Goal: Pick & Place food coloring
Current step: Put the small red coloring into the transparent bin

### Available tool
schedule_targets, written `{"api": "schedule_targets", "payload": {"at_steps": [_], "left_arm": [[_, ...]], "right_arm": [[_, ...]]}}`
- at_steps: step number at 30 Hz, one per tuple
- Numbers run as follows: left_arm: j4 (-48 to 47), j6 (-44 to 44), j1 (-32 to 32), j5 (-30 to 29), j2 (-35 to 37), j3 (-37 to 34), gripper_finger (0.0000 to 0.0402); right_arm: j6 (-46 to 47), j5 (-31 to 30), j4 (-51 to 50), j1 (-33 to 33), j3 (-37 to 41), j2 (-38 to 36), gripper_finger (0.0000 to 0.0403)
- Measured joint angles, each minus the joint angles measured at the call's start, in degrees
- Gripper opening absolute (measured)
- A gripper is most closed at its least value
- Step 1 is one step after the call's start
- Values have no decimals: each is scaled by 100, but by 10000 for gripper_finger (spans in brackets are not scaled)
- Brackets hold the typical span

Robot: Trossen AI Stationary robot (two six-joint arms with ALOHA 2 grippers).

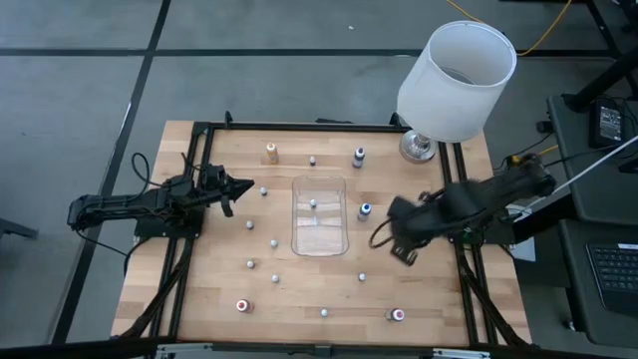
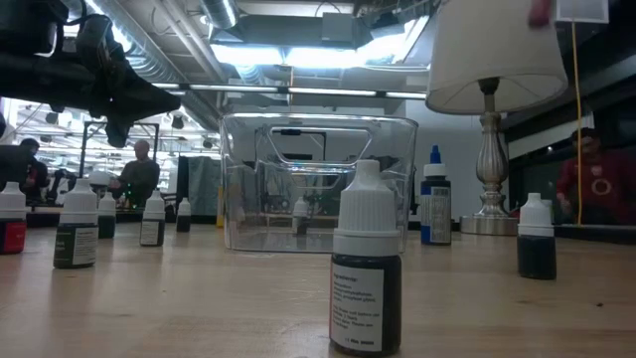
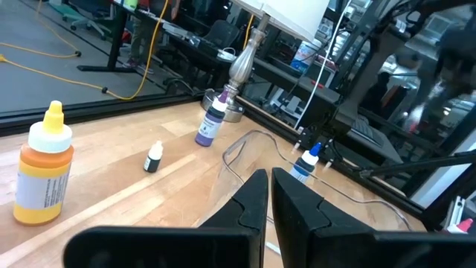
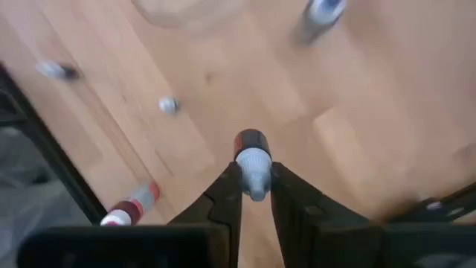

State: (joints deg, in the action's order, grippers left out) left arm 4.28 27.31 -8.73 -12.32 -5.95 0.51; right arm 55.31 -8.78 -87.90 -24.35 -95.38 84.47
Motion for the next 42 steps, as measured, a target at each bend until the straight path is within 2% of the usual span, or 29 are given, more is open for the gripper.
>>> {"api": "schedule_targets", "payload": {"at_steps": [2, 6, 13, 19, 22, 26, 29, 37, 42], "left_arm": [[-11, 0, 0, 0, 0, 0, 18], [-33, 0, 0, 0, 0, 0, 18], [-42, 0, 0, 0, 0, 0, 18], [-47, -2, 0, -79, 0, 0, 18], [-75, -2, 0, -142, 0, -2, 18], [-77, -2, 0, -152, 0, -2, 18], [-79, -2, 0, -153, 0, 0, 18], [-90, 42, 0, -153, 0, -2, 18], [-92, 47, 0, -153, 0, -2, 18]], "right_arm": [[-104, -147, -257, 25, -413, -125, 64], [-445, -352, -230, 104, -755, -366, 55], [-967, -309, -210, 469, -769, -393, 61], [-1939, 158, 367, 1184, -769, -346, 59], [-2609, 616, 778, 1682, -769, -218, 59], [-3462, 1296, 702, 2309, -1027, 277, 59], [-4156, 1482, 446, 2602, -1574, 861, 58], [-5460, 1491, -238, 3047, -3922, 2458, 59], [-5647, 1616, -83, 3138, -3791, 2491, 60]]}}
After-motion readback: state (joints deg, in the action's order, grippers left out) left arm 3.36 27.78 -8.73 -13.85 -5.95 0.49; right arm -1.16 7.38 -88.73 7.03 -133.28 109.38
